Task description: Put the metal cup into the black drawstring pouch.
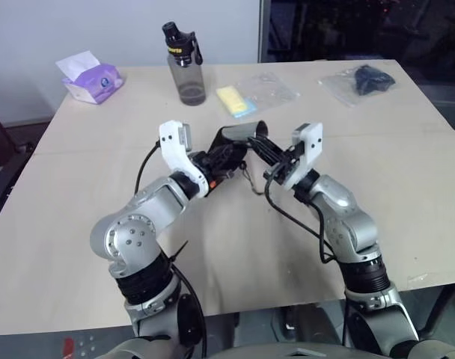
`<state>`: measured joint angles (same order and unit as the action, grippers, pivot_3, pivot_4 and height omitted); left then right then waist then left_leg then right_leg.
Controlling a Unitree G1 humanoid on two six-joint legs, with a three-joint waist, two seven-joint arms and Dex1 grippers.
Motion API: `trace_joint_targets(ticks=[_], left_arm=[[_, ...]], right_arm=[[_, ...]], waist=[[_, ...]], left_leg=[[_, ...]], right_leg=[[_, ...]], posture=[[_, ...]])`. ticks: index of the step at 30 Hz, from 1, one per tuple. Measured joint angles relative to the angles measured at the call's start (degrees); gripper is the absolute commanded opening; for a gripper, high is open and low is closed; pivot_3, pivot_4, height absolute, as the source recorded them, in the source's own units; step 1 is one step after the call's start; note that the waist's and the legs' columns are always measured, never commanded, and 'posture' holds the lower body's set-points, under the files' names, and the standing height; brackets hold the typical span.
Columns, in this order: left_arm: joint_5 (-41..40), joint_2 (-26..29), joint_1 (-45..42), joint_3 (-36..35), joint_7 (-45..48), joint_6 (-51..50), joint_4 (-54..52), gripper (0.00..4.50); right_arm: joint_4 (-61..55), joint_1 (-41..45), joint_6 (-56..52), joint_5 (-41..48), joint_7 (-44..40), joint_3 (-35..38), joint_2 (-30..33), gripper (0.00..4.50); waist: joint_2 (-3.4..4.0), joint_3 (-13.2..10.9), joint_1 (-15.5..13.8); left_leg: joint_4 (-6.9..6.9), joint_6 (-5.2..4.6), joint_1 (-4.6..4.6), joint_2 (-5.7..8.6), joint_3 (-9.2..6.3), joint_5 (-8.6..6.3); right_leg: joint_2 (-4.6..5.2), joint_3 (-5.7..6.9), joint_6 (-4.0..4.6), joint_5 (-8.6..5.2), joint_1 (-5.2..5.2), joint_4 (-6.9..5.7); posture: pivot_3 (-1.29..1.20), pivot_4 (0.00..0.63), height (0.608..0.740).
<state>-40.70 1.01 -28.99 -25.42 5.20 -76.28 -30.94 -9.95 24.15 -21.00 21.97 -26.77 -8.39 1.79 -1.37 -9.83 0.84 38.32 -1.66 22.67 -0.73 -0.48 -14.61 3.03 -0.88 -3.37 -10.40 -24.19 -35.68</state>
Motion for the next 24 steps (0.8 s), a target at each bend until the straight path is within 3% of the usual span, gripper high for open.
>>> trace_joint_targets(ticks=[8, 16, 24], left_arm=[[-1.8, 1.5, 0.0, -0.8, -1.6, 0.1, 0.0, 0.06], [-7.4, 0.6, 1.3, -0.6, -2.1, -0.7, -0.6, 0.06], [-18.0, -3.0, 1.1, -2.7, -8.0, -0.6, -1.1, 0.06]], right_arm=[[-3.6, -2.6, -2.2, 0.4, -3.4, -2.2, 3.9, 0.00], [-0.8, -1.5, -2.0, -0.3, -4.2, -3.3, 2.8, 0.00], [13.0, 6.3, 9.4, -14.6, -7.0, -13.4, 4.9, 0.00]], waist=[[0.00, 0.0, 0.0], [-0.01, 0.0, 0.0], [-0.05, 0.0, 0.0]], left_leg=[[0.00, 0.01, -0.01, 0.02, 0.01, 0.01], [0.00, 0.01, 0.00, 0.02, 0.01, 0.01], [-0.01, 0.05, 0.01, 0.04, 0.00, 0.03]], right_leg=[[0.00, -0.02, 0.11, -0.07, 0.01, 0.02], [0.00, -0.03, 0.18, -0.11, 0.00, 0.03], [0.02, -0.04, 0.16, -0.09, 0.00, 0.05]], posture=[[0.00, 0.150, 0.740], [0.00, 0.150, 0.740], [0.00, 0.150, 0.740]])
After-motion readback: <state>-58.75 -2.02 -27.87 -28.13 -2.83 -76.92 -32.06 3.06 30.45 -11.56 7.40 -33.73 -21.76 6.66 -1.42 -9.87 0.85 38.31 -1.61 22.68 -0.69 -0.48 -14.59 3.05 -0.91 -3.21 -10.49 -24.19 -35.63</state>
